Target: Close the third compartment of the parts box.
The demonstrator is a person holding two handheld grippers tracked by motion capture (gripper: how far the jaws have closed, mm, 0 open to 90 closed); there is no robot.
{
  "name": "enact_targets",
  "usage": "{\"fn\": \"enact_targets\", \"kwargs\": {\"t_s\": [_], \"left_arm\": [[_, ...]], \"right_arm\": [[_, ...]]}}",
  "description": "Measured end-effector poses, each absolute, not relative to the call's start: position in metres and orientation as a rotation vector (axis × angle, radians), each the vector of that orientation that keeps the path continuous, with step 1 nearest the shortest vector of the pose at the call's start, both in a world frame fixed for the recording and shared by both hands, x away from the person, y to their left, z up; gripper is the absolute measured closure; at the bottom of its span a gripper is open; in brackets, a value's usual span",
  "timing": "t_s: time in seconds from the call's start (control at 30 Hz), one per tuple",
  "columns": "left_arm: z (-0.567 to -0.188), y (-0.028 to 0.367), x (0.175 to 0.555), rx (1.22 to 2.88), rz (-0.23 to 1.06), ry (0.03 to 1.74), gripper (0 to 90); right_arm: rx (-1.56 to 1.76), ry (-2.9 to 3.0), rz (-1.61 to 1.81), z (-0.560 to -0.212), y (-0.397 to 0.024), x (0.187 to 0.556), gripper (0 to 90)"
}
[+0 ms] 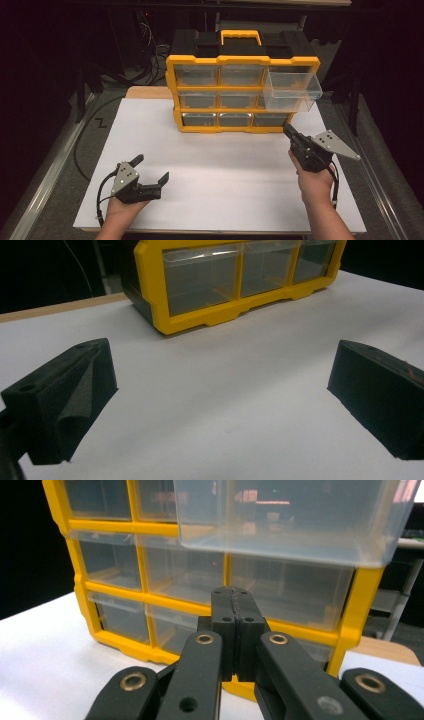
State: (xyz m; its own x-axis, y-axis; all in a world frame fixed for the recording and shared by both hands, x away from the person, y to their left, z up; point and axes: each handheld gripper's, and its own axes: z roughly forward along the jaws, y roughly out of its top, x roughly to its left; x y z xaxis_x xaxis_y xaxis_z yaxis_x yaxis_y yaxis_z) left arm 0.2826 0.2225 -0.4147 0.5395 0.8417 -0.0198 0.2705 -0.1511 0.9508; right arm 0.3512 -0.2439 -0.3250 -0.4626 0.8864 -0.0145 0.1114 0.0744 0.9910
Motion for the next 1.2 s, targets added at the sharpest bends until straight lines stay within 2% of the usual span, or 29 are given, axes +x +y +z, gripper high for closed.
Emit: {"fn": "enact_targets", "kwargs": {"t_s": [1.2], "left_arm": [[-0.414,0.222,0.281,1.692,0.660,0.935,0.0]], "right_arm": [[0.978,1.589,1.489,-0.273,-0.242,0.359,90.0]]}}
